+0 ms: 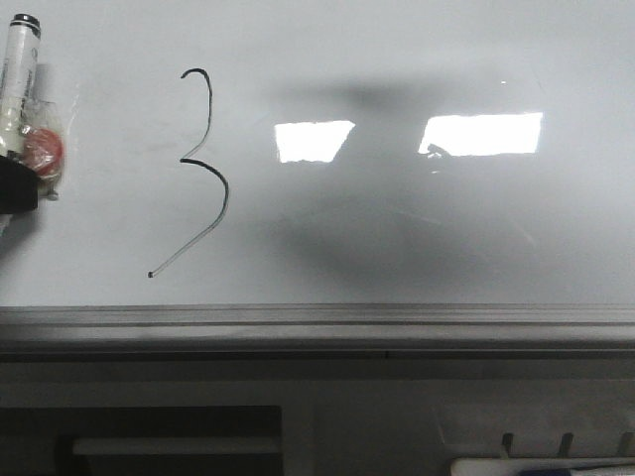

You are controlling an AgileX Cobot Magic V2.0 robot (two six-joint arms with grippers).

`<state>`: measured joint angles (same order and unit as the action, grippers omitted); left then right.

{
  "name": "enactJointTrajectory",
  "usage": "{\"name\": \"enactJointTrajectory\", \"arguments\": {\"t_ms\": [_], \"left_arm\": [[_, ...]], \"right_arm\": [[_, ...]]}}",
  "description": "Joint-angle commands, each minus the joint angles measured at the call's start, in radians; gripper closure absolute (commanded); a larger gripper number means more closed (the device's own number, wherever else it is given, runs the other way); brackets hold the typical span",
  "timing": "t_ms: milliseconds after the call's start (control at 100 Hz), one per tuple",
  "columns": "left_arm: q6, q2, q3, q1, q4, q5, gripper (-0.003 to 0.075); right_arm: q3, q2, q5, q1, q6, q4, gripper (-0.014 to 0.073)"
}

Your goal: Write number 3 on whiteboard

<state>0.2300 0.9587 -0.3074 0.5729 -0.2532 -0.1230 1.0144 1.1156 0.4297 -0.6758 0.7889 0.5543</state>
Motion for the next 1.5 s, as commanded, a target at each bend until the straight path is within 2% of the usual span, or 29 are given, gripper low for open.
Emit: {"name": "enactJointTrajectory", "arguments": {"t_ms": [0, 160, 320, 510, 760, 960, 1301, 1371, 1441, 1491], "left_arm": [[0.009, 0.002, -0.024, 0.001, -0.033, -0.069, 0.0553], [0.009, 0.004, -0.024, 0.052, -0.033, -0.106, 0.0553], [0.009, 0.004, -0.024, 0.061, -0.038, -0.113, 0.0543], [0.009, 0.004, -0.024, 0.061, -0.038, -0.111, 0.0428], [0.009, 0.004, -0.024, 0.061, -0.029, -0.109, 0.0404], [0.009, 0.001, -0.024, 0.057, -0.025, -0.082, 0.0282], [0.0, -0.16, -0.022, -0.015, 0.058, 0.036, 0.0279], [-0.002, -0.22, -0.022, -0.023, 0.068, 0.079, 0.0282], [-0.002, -0.283, -0.022, -0.028, 0.103, 0.107, 0.0318], [-0.002, -0.329, -0.022, -0.028, 0.136, 0.117, 0.0403]], "right_arm": [[0.031, -0.024, -0.051, 0.006, 0.0, 0.02, 0.0049], [0.031, -0.024, -0.051, 0.006, 0.0, 0.02, 0.0049], [0.031, -0.024, -0.051, 0.006, 0.0, 0.02, 0.0049], [0.031, -0.024, -0.051, 0.006, 0.0, 0.02, 0.0049], [0.031, -0.024, -0.051, 0.006, 0.0, 0.02, 0.0049], [0.031, -0.024, -0.051, 0.006, 0.0, 0.02, 0.0049], [0.031, -0.026, -0.025, 0.006, 0.0, 0.052, 0.0053], [0.031, -0.031, -0.018, 0.006, 0.0, 0.054, 0.012], [0.031, -0.041, -0.011, 0.006, 0.0, 0.054, 0.0286], [0.031, -0.056, -0.007, 0.006, 0.0, 0.054, 0.0468]]}}
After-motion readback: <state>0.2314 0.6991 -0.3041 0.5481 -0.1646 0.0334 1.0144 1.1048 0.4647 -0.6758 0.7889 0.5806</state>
